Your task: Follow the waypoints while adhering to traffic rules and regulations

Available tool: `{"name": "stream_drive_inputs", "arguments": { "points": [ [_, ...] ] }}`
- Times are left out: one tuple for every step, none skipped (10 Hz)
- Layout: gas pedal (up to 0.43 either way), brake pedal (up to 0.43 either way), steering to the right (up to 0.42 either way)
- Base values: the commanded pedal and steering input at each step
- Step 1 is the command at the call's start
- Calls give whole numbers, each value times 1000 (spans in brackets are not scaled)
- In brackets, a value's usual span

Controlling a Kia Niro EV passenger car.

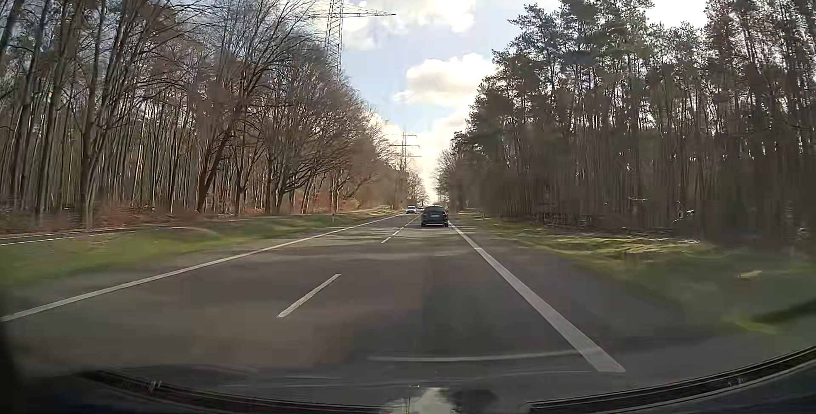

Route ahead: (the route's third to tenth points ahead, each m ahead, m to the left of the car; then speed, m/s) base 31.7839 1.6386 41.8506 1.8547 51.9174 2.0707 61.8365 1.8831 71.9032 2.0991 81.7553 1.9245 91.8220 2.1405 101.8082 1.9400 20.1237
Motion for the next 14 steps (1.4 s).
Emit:
{"name": "stream_drive_inputs", "arguments": {
  "points": [
    [189, 0, 0],
    [189, 0, 0],
    [189, 0, 0],
    [189, 0, 0],
    [189, 0, 0],
    [177, 0, 0],
    [177, 0, 0],
    [169, 0, 0],
    [169, 0, 0],
    [169, 0, 0],
    [157, 0, 0],
    [157, 0, 0],
    [130, 0, 0],
    [130, 0, 0]
  ]
}}
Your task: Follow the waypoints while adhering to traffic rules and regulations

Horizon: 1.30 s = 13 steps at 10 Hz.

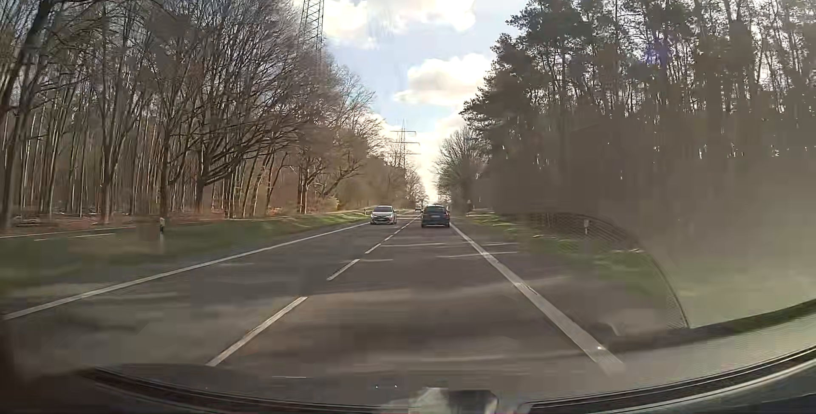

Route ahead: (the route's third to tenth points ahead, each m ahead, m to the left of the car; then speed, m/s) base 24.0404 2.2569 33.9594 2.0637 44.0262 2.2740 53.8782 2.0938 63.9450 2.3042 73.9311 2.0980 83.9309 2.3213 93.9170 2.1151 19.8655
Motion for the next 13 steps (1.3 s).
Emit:
{"name": "stream_drive_inputs", "arguments": {
  "points": [
    [130, 0, 0],
    [130, 0, 0],
    [130, 0, 0],
    [130, 0, 0],
    [130, 0, 0],
    [130, 0, 0],
    [130, 0, 0],
    [130, 0, 0],
    [130, 0, 0],
    [130, 0, 0],
    [130, 0, 0],
    [130, 0, 0],
    [130, 0, 0]
  ]
}}
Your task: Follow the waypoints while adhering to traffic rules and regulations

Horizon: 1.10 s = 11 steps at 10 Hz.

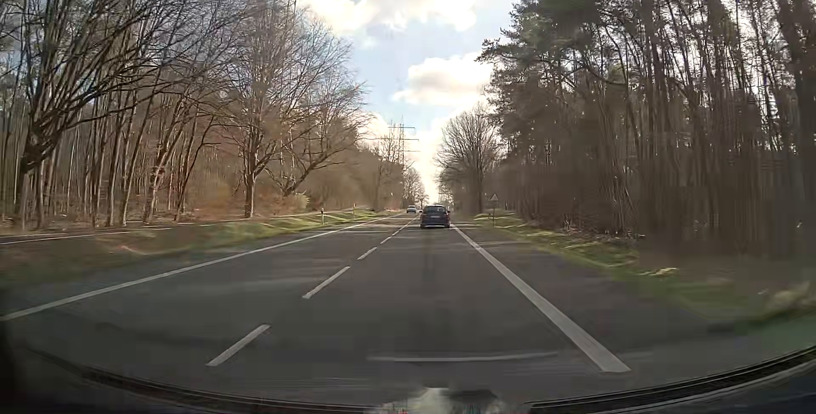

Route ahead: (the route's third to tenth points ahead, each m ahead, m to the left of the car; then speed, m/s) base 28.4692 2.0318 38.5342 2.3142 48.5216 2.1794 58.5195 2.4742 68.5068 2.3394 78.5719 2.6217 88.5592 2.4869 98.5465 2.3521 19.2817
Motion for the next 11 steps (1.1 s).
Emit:
{"name": "stream_drive_inputs", "arguments": {
  "points": [
    [130, 0, 0],
    [130, 0, 0],
    [130, 0, 0],
    [130, 0, 0],
    [130, 0, 0],
    [130, 0, 0],
    [130, 0, 0],
    [130, 0, 0],
    [130, 0, 0],
    [130, 0, 0],
    [130, 0, 0]
  ]
}}
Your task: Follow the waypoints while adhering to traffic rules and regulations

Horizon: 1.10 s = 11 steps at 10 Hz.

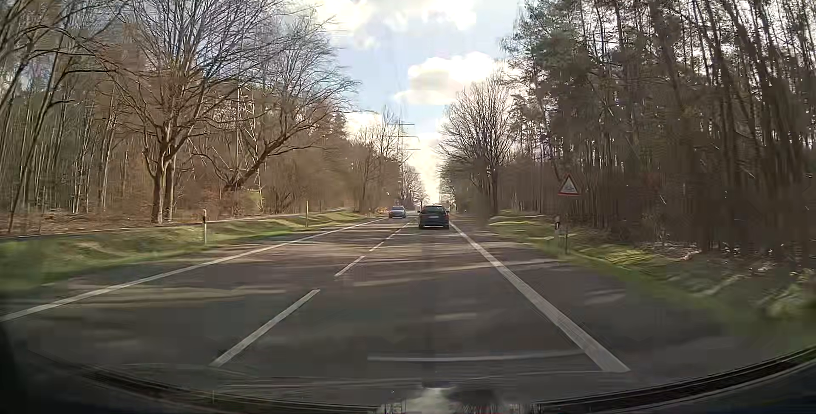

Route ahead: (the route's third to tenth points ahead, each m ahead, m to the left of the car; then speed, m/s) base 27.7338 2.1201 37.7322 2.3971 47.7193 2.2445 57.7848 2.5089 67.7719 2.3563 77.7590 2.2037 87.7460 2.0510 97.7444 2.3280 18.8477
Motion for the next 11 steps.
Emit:
{"name": "stream_drive_inputs", "arguments": {
  "points": [
    [130, 0, 0],
    [130, 0, 0],
    [130, 0, 0],
    [130, 0, 0],
    [130, 0, 0],
    [130, 0, 0],
    [130, 0, 0],
    [130, 0, 0],
    [130, 0, 0],
    [130, 0, 0],
    [130, 0, 0]
  ]
}}
